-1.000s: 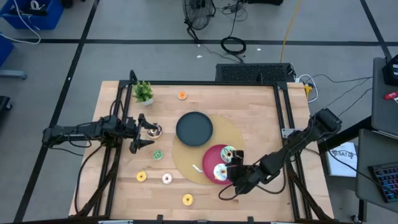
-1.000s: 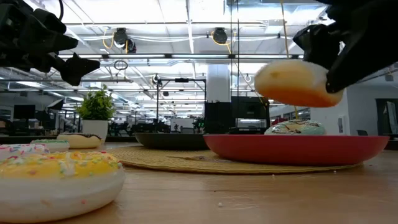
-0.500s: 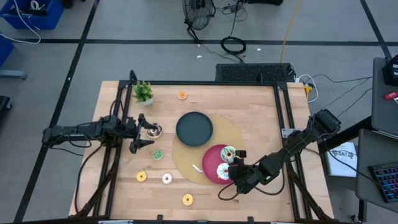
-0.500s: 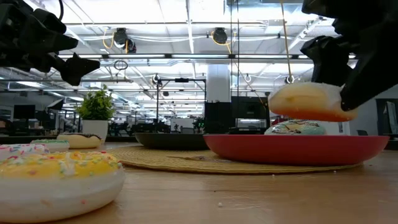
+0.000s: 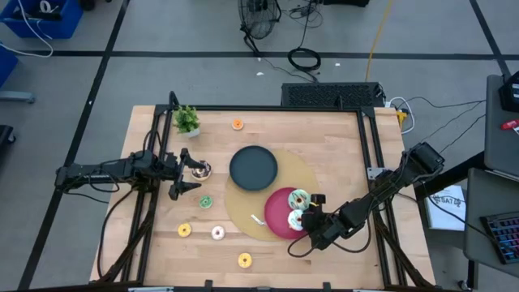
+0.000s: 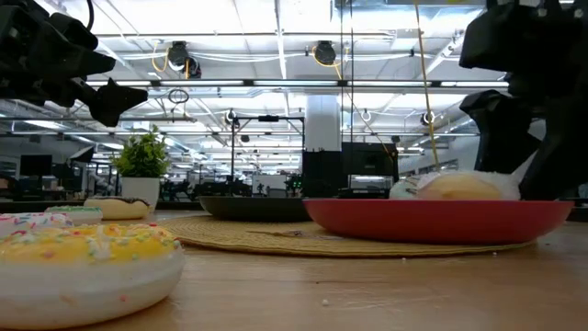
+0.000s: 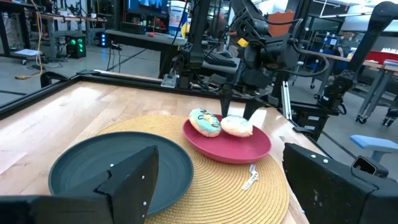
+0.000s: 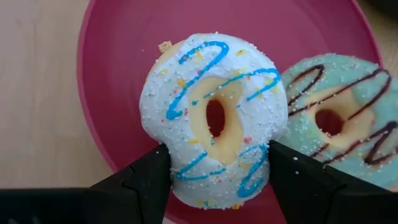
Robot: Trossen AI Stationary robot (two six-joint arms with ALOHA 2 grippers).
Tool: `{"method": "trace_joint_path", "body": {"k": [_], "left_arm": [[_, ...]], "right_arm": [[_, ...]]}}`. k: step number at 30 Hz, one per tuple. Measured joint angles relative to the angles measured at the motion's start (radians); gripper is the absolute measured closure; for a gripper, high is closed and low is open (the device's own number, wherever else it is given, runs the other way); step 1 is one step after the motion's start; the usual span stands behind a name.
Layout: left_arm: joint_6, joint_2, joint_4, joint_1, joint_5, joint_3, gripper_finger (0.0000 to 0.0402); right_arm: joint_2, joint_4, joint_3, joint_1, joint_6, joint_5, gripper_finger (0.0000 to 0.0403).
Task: Pick & Place donuts
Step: Put the large white doughnut on the pink plate
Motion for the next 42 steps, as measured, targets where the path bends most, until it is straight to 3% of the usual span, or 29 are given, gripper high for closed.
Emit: {"method": "trace_joint_path", "body": {"k": [19,31,42], "left_arm": [[0.0,0.0,0.0,0.0,0.0,0.0,0.0066],[0.0,0.0,0.0,0.0,0.0,0.0,0.0066],[0.0,0.0,0.0,0.0,0.0,0.0,0.0066]], "right_arm": [[0.0,0.039,0.0,-0.003,0.036,-0.102,0.0168],[0.0,0.037,0.0,-0.008,0.041,-0.104,0.0106],[-0.016,0.028,0.0,-0.01,0.039,-0.108,0.0105]]}}
